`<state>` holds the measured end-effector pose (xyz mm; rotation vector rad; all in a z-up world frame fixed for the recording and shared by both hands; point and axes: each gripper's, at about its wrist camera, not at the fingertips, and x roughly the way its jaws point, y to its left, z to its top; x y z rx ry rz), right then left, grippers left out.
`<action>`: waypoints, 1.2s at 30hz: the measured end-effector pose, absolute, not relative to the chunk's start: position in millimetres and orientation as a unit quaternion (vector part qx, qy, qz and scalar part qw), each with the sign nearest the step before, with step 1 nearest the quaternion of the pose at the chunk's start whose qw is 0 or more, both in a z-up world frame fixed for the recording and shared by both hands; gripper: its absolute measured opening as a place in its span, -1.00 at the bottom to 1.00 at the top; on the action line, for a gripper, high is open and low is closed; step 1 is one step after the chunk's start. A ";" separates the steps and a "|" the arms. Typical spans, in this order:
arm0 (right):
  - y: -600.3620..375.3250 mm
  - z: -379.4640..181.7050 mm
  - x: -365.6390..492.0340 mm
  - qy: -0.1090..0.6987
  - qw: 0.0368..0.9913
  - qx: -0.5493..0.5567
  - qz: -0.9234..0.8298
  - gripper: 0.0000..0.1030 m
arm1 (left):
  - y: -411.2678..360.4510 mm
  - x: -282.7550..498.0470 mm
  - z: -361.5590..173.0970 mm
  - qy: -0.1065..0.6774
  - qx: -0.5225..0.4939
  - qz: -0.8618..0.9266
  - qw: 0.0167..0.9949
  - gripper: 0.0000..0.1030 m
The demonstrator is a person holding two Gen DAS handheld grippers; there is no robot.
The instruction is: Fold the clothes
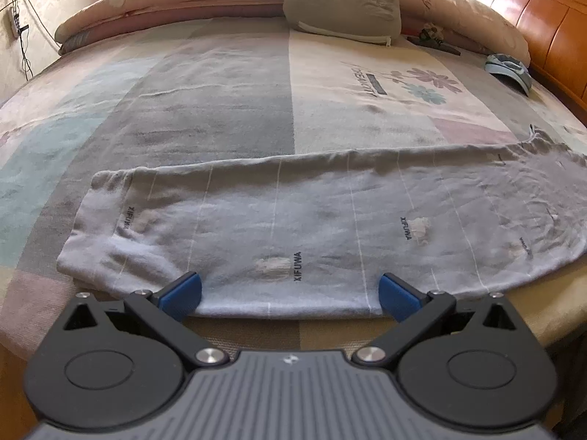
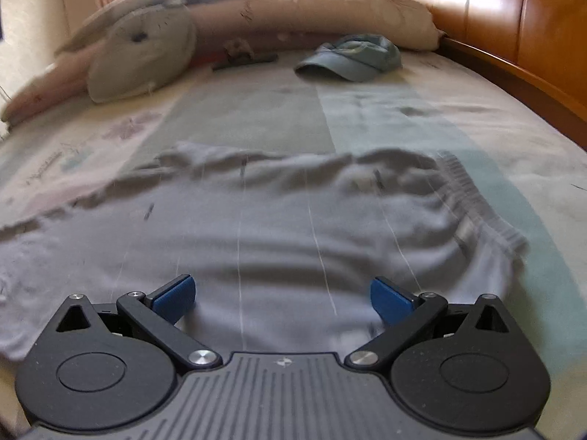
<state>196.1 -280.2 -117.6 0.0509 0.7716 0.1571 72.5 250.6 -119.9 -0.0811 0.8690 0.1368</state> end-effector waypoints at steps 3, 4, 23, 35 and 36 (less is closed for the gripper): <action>-269.5 -111.8 178.8 0.366 0.923 0.031 0.115 1.00 | 247.7 74.3 -118.8 0.419 -0.030 0.066 0.905 0.98; -265.2 -114.7 177.2 0.370 0.922 0.026 0.116 1.00 | 245.9 74.6 -118.9 0.418 -0.028 0.064 0.906 0.98; -230.5 -111.9 159.5 0.376 0.921 -0.010 0.098 1.00 | 237.7 49.8 -114.4 0.393 -0.029 0.047 0.918 0.98; -142.9 -88.2 253.3 0.382 0.904 -0.027 0.192 1.00 | 225.1 46.0 -100.8 0.364 0.005 0.056 0.930 0.98; -132.4 -91.6 261.0 0.390 0.899 -0.029 0.199 1.00 | 224.5 45.0 -101.2 0.363 0.007 0.057 0.930 0.98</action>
